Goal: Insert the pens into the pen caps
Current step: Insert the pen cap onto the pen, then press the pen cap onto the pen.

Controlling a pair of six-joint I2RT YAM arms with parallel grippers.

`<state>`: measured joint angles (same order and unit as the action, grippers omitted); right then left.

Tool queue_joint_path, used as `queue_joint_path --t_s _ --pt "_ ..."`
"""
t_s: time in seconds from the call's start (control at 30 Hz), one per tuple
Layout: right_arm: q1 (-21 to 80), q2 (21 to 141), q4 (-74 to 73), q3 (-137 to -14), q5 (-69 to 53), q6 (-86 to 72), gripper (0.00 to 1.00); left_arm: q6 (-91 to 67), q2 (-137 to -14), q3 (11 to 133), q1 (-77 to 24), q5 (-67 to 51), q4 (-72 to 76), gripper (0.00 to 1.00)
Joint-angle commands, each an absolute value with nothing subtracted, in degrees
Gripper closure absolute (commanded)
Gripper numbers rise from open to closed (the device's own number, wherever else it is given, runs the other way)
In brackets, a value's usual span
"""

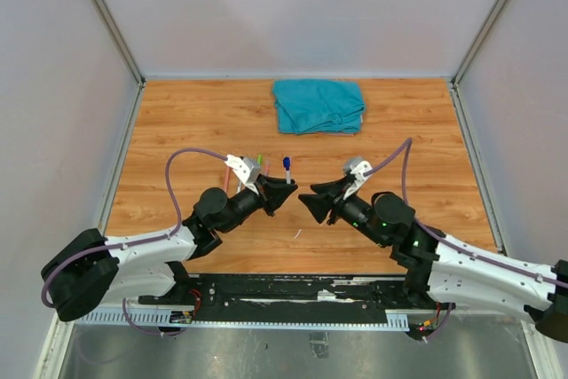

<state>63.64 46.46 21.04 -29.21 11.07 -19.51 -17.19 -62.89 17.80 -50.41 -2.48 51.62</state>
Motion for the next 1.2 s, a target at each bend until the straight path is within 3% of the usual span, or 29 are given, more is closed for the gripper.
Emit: queue_joint_path --t_s 0.0,0.13,0.37,0.53,0.93,1.17 --pt "64.25 38.61 13.30 -31.46 16.18 -13.56 0.54 -16.52 -64.62 19.36 -50.36 -0.33 56.12 0.99" --pt "61.41 38.20 6.71 -34.07 15.63 -15.35 0.47 -16.48 -65.61 19.82 -50.36 -1.43 56.21 0.99" --pt "42.79 42.97 12.59 -34.51 -16.02 -24.64 0.48 -16.52 -66.81 20.55 -50.36 -2.87 56.01 0.99" --pt "40.62 49.37 20.39 -34.79 -25.36 -26.18 0.52 -16.81 -67.45 20.88 -50.36 -3.44 55.99 0.99" --pt "40.61 58.32 31.20 -34.38 -24.42 -27.31 0.65 -16.87 -67.19 20.88 -50.36 -3.71 55.81 1.00" --pt "40.61 60.43 32.15 -34.85 -25.39 -27.01 0.65 -16.70 -66.80 20.85 -50.36 -3.79 55.46 0.99"
